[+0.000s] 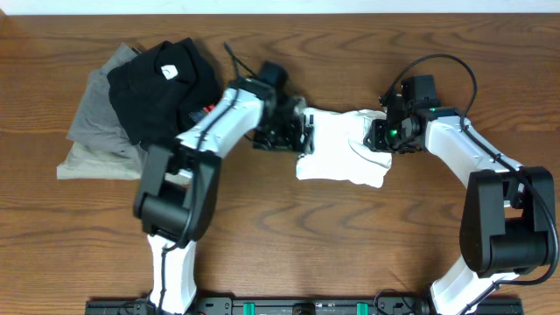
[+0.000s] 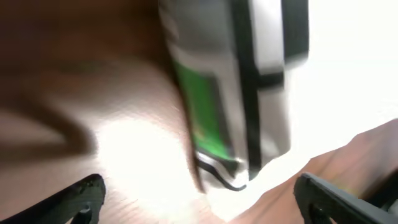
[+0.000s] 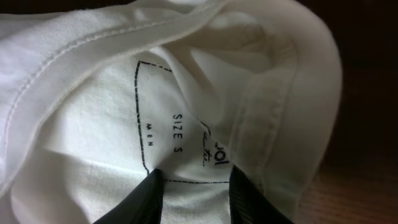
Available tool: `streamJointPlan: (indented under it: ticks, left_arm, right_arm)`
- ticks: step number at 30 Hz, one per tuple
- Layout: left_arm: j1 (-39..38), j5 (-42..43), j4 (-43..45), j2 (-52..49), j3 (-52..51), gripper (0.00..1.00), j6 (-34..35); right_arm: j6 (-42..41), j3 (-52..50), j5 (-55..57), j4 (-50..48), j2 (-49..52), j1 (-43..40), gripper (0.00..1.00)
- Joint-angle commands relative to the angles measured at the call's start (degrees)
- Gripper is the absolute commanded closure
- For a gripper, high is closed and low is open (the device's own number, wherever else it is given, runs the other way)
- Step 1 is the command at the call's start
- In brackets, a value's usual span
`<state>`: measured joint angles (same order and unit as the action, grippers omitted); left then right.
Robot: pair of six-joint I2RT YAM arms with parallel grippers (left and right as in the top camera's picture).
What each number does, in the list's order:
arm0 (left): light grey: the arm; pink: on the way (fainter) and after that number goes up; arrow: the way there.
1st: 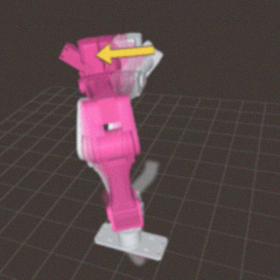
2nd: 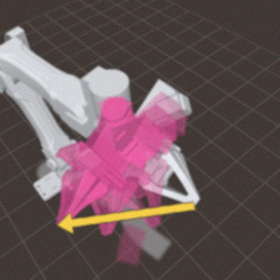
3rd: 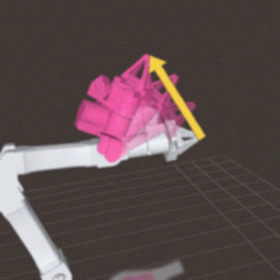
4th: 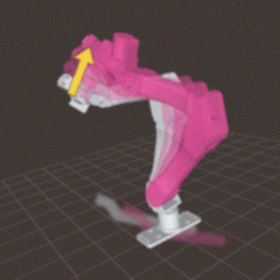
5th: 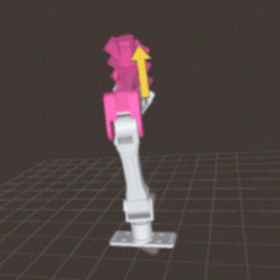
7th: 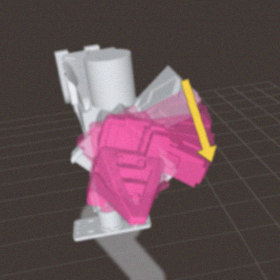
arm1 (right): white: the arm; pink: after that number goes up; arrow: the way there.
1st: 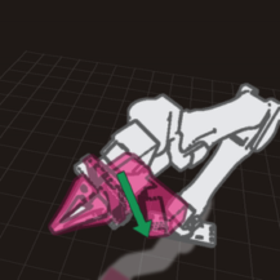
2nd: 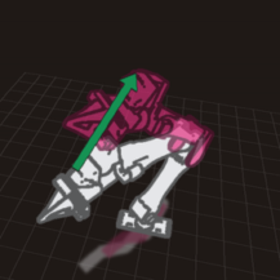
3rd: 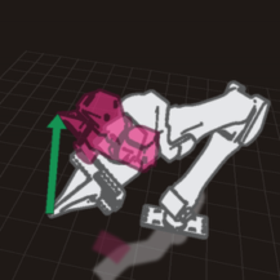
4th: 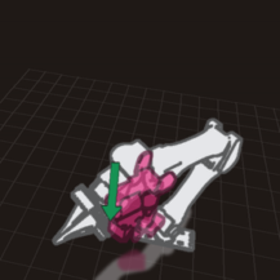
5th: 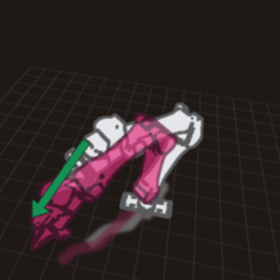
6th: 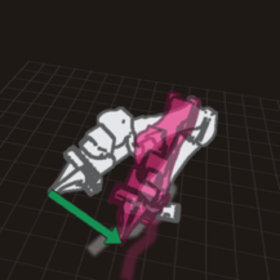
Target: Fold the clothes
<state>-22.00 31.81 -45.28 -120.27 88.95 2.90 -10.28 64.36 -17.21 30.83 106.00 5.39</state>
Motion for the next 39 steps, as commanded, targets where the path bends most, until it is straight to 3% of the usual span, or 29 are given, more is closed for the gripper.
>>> streamJointPlan:
  ticks: [1,8,14,23,26,28,30,35,39]
  left_arm:
    - [3.3,4.1,3.3,2.3,0.1,0.02,1.9]
    - [3.5,14.4,14.7,-2.1,0.0,0.02,1.9]
    - [2.9,23.4,16.8,-7.6,0.0,0.02,2.4]
    - [-1.4,24.0,17.9,-8.4,0.0,0.02,3.7]
    - [-2.9,21.9,18.9,-8.4,0.0,0.17,4.1]
    - [-3.5,20.1,18.9,-8.4,0.0,0.34,4.1]
    - [-3.6,20.0,19.1,-8.4,0.0,0.59,4.1]
    - [-2.6,20.0,19.3,-7.3,0.0,0.94,4.1]
    - [-0.2,20.0,18.7,-3.5,0.1,0.94,3.8]
  right_arm:
    - [-0.9,0.3,2.2,0.2,0.5,-0.2,0.66]
    - [-0.9,0.3,2.2,0.1,0.5,-0.2,0.66]
    - [-0.9,0.3,1.9,0.1,0.5,-0.2,0.66]
    - [-0.9,0.3,-0.2,-0.8,0.5,-0.1,0.67]
    - [-0.9,0.3,-0.2,-0.8,0.5,-0.1,0.67]
    - [-0.9,0.3,-0.2,-0.8,0.5,-0.1,0.68]
    - [-0.9,0.3,-0.2,-0.6,0.5,-0.1,0.69]
    - [-0.9,0.4,-0.7,-0.6,0.1,-0.5,0.71]
    - [-0.8,0.4,-3.7,0.1,-3.6,-2.8,0.72]
